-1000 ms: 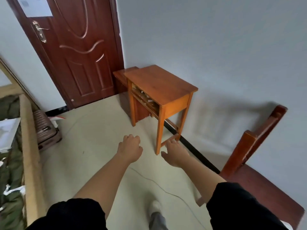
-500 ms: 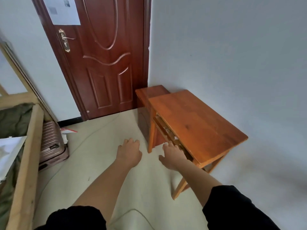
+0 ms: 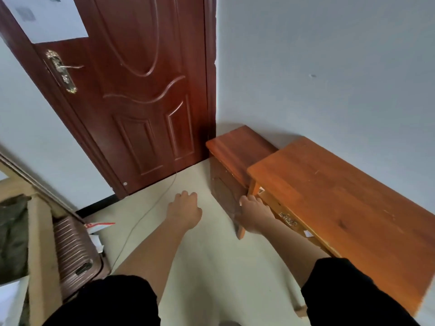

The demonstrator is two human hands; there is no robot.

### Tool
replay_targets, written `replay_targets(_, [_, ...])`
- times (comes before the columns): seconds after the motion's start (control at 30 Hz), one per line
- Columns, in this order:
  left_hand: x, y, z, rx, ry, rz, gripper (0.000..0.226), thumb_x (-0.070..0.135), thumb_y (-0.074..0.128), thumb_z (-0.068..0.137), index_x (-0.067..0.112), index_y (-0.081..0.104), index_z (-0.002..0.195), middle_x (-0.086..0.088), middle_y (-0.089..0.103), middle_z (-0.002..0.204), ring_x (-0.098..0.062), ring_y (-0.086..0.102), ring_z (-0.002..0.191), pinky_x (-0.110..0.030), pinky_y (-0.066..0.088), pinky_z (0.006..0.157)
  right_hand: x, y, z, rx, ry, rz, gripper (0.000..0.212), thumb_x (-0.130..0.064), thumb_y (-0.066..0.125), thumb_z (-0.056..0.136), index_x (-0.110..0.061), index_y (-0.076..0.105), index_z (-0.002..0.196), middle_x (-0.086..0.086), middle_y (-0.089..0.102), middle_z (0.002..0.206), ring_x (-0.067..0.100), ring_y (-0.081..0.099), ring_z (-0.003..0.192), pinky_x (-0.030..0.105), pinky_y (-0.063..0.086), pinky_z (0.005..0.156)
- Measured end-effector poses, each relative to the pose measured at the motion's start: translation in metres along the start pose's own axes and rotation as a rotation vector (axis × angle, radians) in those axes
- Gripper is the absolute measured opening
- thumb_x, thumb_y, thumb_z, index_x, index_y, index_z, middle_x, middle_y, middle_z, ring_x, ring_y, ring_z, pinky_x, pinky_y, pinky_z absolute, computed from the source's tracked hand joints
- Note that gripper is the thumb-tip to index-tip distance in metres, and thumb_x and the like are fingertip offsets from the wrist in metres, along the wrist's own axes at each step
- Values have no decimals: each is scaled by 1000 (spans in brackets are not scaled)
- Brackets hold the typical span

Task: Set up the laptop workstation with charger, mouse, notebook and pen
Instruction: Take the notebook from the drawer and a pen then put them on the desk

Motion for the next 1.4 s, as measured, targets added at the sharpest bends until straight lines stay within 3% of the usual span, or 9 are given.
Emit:
replay_targets(0.3, [-30, -5, 178, -47, 106, -81, 30, 24, 47, 91, 14, 53, 118, -8, 51, 119, -25, 48, 114, -38, 44, 89, -17, 21, 164, -70, 172, 61, 48, -38, 52, 92, -17, 42, 134, 7, 46, 137, 30, 43, 126, 48, 40, 103])
replay_targets(0.57, [-48, 4, 363, -183, 206, -29, 32, 23, 47, 92, 14, 54, 122, -8, 52, 119, -24, 50, 112, -36, 45, 86, 7, 42, 307, -101, 443, 306, 52, -37, 51, 90, -13, 41, 135, 10, 48, 134, 32, 47, 122, 45, 44, 99])
replay_targets(0.73, [-50, 36, 439, -330, 166, -165, 32, 27, 49, 91, 15, 56, 120, -7, 56, 118, -25, 55, 108, -32, 45, 81, 16, 55, 346, -101, 555, 329, 51, -36, 51, 91, -13, 40, 136, 9, 48, 135, 30, 46, 124, 41, 43, 99])
replay_targets(0.97, [-46, 108, 510, -367, 230, -314, 28, 21, 52, 91, 10, 60, 116, -10, 61, 120, -26, 58, 99, -27, 38, 72, 49, 122, 357, -29, 818, 453, 44, -34, 49, 92, -13, 45, 130, 8, 48, 135, 27, 47, 123, 37, 43, 96])
replay_targets(1.17, [-65, 223, 577, -428, 211, -340, 43, 26, 58, 86, 4, 57, 122, -17, 60, 123, -35, 57, 109, -34, 46, 81, 88, 210, 367, 108, 1045, 562, 38, -20, 55, 85, -7, 46, 119, 13, 55, 117, 32, 56, 107, 35, 47, 82])
replay_targets(1.3, [-76, 270, 631, -322, 76, -483, 65, 22, 65, 86, 1, 36, 140, -25, 42, 141, -42, 45, 125, -44, 42, 93, 123, 243, 374, 247, 1148, 558, 37, -19, 55, 86, -1, 45, 117, 18, 58, 117, 35, 57, 107, 35, 47, 80])
replay_targets(1.4, [-75, 282, 664, -189, 108, -567, 74, 20, 67, 86, 1, 28, 146, -25, 35, 147, -42, 38, 132, -47, 37, 103, 144, 257, 372, 330, 1230, 565, 43, -28, 56, 90, 2, 45, 119, 19, 57, 121, 36, 55, 113, 32, 41, 78])
Point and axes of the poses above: each hand's wrist, its own z-axis towards the middle knuckle, its own y-axis out of the palm, x = y × z, the point moved 9 cm from there along z, towards the middle knuckle
